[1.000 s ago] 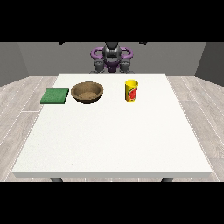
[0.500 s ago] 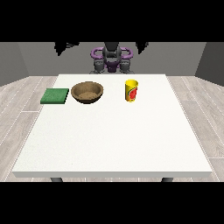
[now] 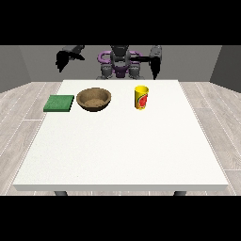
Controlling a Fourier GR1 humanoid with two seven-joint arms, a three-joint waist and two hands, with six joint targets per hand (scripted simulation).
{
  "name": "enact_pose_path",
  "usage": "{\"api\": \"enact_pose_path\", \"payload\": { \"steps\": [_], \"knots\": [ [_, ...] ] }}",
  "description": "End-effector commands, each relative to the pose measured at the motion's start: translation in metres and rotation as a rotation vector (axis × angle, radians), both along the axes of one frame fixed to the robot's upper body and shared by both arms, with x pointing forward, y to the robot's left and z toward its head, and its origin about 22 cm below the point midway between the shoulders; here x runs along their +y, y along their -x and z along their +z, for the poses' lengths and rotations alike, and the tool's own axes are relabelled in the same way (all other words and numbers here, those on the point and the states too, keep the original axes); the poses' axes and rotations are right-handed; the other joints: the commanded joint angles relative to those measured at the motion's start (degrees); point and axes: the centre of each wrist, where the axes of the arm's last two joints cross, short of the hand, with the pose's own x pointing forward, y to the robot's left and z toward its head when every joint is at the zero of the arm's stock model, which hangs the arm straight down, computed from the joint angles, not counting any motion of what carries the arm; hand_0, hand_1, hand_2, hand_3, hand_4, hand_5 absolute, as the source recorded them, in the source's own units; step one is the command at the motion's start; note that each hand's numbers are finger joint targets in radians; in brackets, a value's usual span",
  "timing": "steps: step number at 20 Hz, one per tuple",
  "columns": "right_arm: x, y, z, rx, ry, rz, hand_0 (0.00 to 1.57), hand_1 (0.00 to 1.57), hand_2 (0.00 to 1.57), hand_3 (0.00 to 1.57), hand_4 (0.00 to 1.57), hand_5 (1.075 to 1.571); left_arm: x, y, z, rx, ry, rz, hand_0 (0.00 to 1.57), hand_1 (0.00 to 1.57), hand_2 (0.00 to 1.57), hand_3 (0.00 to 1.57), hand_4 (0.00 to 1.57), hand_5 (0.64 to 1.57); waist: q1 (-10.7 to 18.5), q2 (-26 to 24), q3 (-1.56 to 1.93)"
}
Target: Pick the cup and pour the ball into the bowl, then pick the bowl and place it on the pad
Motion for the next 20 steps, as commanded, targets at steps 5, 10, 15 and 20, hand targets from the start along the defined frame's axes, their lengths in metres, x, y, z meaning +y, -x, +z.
{"api": "enact_pose_path", "payload": {
  "steps": [5, 10, 15, 20],
  "knots": [
    [0.000, -0.026, 0.039, -0.060, 0.001, 0.028, 0.00, 0.00, 0.00, 0.00, 0.21, 1.571, -0.004, -0.018, -0.059, -0.035, -0.012, 0.047, 0.00, 0.00, 0.00, 0.00, 0.00, 1.477, -1.13, 3.03, -0.03],
    [-0.008, -0.021, 0.013, -0.045, 0.001, 0.025, 0.00, 0.00, 0.00, 0.00, 0.20, 1.571, 0.015, -0.024, -0.089, -0.005, -0.022, 0.071, 0.00, 0.00, 0.00, 0.00, 0.00, 1.462, -1.97, 2.03, -0.01],
    [-0.025, -0.018, 0.014, -0.024, 0.024, 0.031, 0.00, 0.00, 0.00, 0.00, 0.13, 1.571, 0.023, -0.036, -0.098, 0.034, 0.008, 0.078, 0.00, 0.00, 0.00, 0.00, 0.00, 1.444, -3.63, 1.26, -0.01],
    [-0.036, -0.017, 0.046, -0.078, 0.036, 0.095, 0.00, 0.00, 0.00, 0.00, 0.00, 1.571, 0.046, -0.033, -0.113, -0.042, -0.105, 0.235, 1.19, 1.19, 1.57, 1.42, 0.75, 1.559, -8.47, 5.67, -0.04]
  ]
}}
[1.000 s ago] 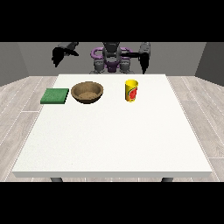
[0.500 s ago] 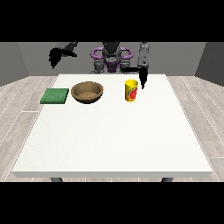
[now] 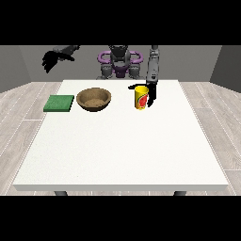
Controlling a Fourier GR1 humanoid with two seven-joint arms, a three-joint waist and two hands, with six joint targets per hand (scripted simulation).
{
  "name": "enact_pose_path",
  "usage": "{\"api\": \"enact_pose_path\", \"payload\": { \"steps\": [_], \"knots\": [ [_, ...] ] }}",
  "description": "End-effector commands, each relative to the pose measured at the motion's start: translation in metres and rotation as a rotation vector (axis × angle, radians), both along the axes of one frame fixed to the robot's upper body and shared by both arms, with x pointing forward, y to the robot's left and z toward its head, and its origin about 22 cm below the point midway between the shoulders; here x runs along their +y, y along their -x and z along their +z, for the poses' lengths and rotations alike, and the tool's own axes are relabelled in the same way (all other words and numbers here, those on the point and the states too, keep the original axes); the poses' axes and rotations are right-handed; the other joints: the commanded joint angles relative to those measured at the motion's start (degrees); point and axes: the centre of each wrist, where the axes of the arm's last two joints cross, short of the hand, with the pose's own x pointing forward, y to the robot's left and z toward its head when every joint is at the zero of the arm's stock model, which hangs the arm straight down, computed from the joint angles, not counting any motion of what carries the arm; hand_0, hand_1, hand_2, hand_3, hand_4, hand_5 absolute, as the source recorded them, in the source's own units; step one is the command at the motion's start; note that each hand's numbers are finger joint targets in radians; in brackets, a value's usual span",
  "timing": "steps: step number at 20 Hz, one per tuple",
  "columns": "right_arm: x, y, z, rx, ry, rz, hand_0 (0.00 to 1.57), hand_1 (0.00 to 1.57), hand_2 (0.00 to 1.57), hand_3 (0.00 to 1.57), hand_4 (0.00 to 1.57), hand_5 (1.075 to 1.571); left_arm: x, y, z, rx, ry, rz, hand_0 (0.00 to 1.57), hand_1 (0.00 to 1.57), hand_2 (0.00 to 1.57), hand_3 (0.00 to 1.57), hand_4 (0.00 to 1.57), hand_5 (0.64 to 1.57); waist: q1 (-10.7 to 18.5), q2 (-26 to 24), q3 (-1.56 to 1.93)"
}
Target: Pick the cup and pour the ball into the bowl, then pick the bowl and place it on the pad
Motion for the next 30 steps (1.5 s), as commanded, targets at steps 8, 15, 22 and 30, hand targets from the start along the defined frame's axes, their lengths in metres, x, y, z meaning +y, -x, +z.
{"api": "enact_pose_path", "payload": {
  "steps": [8, 15, 22, 30],
  "knots": [
    [-0.024, 0.003, -0.006, 0.090, 0.000, 0.015, 0.00, 0.00, 0.00, 0.19, 0.00, 1.570, -0.008, 0.006, -0.023, 0.062, -0.399, 0.199, 1.29, 1.29, 1.57, 1.57, 1.17, 1.546, -2.22, -5.97, 0.10],
    [-0.036, -0.016, -0.010, 0.247, -0.031, -0.006, 0.00, 0.00, 0.00, 0.18, 0.25, 1.569, -0.096, -0.034, 0.033, 0.028, -0.685, 0.170, 1.30, 1.30, 1.57, 1.57, 1.17, 1.542, -0.68, -16.26, 0.38],
    [-0.036, -0.009, -0.044, 0.325, -0.074, -0.026, 0.00, 0.00, 0.00, 0.05, 0.37, 1.569, -0.141, -0.028, 0.012, 0.081, -1.130, 0.116, 1.26, 1.26, 1.57, 1.57, 1.11, 1.562, -0.26, -20.53, 0.30],
    [-0.065, -0.011, -0.051, 0.368, -0.094, -0.061, 0.00, 0.00, 0.00, 0.11, 0.43, 1.570, -0.178, -0.013, 0.023, 0.121, -1.346, 0.092, 1.21, 1.21, 1.57, 1.57, 1.06, 1.570, 1.91, -22.62, 0.10]
  ]
}}
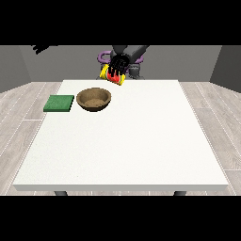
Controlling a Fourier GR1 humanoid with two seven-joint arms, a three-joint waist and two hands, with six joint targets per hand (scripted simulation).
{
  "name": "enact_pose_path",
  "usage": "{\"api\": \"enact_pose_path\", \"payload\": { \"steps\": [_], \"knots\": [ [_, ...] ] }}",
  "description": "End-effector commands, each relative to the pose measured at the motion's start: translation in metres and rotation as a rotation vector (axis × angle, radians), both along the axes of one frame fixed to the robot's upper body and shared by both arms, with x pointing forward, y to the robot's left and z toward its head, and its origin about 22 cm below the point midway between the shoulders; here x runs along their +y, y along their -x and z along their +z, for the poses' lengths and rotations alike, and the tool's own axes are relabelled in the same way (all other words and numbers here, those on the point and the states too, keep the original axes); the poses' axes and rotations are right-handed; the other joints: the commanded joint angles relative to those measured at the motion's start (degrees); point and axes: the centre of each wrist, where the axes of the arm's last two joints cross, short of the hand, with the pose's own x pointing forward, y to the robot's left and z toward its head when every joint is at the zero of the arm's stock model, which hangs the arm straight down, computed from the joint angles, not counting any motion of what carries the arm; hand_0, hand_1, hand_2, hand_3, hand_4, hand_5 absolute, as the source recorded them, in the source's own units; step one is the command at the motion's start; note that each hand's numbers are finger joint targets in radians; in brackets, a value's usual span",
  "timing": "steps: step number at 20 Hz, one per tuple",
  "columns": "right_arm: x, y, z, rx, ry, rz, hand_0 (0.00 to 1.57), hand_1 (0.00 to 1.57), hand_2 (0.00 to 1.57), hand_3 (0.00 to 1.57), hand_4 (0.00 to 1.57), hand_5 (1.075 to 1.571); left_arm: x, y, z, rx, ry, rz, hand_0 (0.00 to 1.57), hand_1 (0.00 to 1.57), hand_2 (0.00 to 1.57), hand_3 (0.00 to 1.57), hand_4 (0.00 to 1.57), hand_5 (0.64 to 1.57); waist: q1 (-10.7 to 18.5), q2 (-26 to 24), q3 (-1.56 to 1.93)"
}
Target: Pick the cup and pour the ball into the bowl, then pick the bowl and place it on the pad
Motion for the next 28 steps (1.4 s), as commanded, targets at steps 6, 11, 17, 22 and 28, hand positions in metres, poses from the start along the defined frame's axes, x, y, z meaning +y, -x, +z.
{"api": "enact_pose_path", "payload": {
  "steps": [6, 11, 17, 22, 28],
  "knots": [
    [-0.017, 0.014, -0.013, 0.044, -0.009, -0.068, 0.00, 0.00, 0.00, 0.24, 0.45, 1.570, -0.009, 0.001, 0.002, 0.012, -0.317, -0.013, 0.00, 0.00, 1.57, 1.43, 0.87, 1.559, 3.97, -2.90, -0.09],
    [-0.027, 0.014, -0.010, -0.020, -0.022, -0.070, 0.00, 0.00, 0.00, 0.35, 0.43, 1.570, -0.003, -0.025, 0.045, -0.115, -0.401, 0.019, 0.25, 0.25, 1.57, 1.45, 0.66, 1.534, 4.41, 1.87, -0.09],
    [-0.010, 0.020, -0.032, -0.013, -0.013, -0.065, 0.00, 0.00, 0.00, 0.38, 0.44, 1.570, -0.025, 0.007, 0.010, -0.092, -0.514, -0.050, 0.00, 0.00, 0.90, 1.52, 0.49, 1.544, 4.63, 2.03, -0.10],
    [-0.006, 0.009, -0.020, -0.010, -0.033, -0.055, 0.00, 0.00, 0.00, 0.27, 0.46, 1.570, -0.041, 0.001, 0.041, -0.057, -0.560, -0.097, 0.00, 0.00, 1.15, 1.55, 0.86, 1.571, 3.82, 2.23, -0.10],
    [-0.012, 0.010, -0.021, -0.022, -0.052, -0.026, 0.00, 0.00, 0.00, 0.32, 0.48, 1.570, -0.031, -0.013, 0.039, -0.169, -1.056, -0.115, 1.53, 1.53, 1.57, 1.57, 1.21, 1.531, 1.74, 1.89, 0.06]
  ]
}}
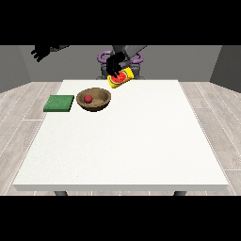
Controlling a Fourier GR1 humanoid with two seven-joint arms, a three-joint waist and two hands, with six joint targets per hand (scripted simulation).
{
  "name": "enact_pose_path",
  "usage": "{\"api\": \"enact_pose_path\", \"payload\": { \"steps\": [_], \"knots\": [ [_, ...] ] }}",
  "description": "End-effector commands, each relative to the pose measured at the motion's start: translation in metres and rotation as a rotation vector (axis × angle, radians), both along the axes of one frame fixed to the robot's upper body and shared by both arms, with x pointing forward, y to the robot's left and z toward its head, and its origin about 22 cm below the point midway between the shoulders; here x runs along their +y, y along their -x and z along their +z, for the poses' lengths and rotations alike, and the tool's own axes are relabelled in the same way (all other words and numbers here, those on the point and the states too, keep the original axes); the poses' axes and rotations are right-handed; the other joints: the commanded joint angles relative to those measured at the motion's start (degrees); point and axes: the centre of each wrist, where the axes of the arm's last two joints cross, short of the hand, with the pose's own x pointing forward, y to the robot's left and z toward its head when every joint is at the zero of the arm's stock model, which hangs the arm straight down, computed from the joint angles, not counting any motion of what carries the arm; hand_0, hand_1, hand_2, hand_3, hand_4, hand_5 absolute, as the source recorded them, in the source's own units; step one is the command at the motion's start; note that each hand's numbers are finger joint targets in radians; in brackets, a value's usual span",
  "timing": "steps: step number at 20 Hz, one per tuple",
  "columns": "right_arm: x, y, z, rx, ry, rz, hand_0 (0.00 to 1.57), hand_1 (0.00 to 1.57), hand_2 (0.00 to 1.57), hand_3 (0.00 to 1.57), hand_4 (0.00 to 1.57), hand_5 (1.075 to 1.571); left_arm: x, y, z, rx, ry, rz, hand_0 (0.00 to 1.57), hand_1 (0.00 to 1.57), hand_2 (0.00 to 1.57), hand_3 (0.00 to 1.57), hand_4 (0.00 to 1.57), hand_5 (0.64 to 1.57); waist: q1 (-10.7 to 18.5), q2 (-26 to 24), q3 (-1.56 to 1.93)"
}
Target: Pick the cup and pour the ball into the bowl, then pick the bowl and place it on the pad
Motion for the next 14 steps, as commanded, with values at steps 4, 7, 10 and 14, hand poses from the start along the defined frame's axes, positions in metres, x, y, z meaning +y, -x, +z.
{"api": "enact_pose_path", "payload": {
  "steps": [4, 7, 10, 14],
  "knots": [
    [-0.020, 0.004, 0.002, 0.014, -0.018, -0.019, 0.00, 0.00, 0.00, 0.27, 0.48, 1.570, -0.006, -0.004, 0.007, -0.019, -0.338, -0.031, 1.51, 1.51, 1.57, 1.57, 1.26, 1.509, 1.11, -1.65, -0.04],
    [-0.006, 0.010, -0.009, 0.009, -0.014, 0.007, 0.00, 0.00, 0.00, 0.28, 0.47, 1.570, -0.004, 0.000, -0.002, -0.048, -0.357, -0.006, 1.52, 1.52, 1.57, 1.57, 1.26, 1.508, -0.77, -1.12, -0.06],
    [0.000, -0.003, 0.011, 0.024, -0.017, 0.002, 0.00, 0.00, 0.00, 0.30, 0.47, 1.570, -0.008, 0.001, 0.003, -0.014, -0.371, -0.016, 1.52, 1.52, 1.57, 1.57, 1.26, 1.504, 0.18, -2.07, -0.08],
    [0.011, -0.003, 0.006, -0.003, -0.020, 0.052, 0.00, 0.00, 0.00, 0.31, 0.52, 1.569, 0.000, -0.013, 0.021, -0.056, -0.355, 0.023, 1.51, 1.51, 1.57, 1.57, 1.28, 1.493, -1.49, 1.49, -0.08]
  ]
}}
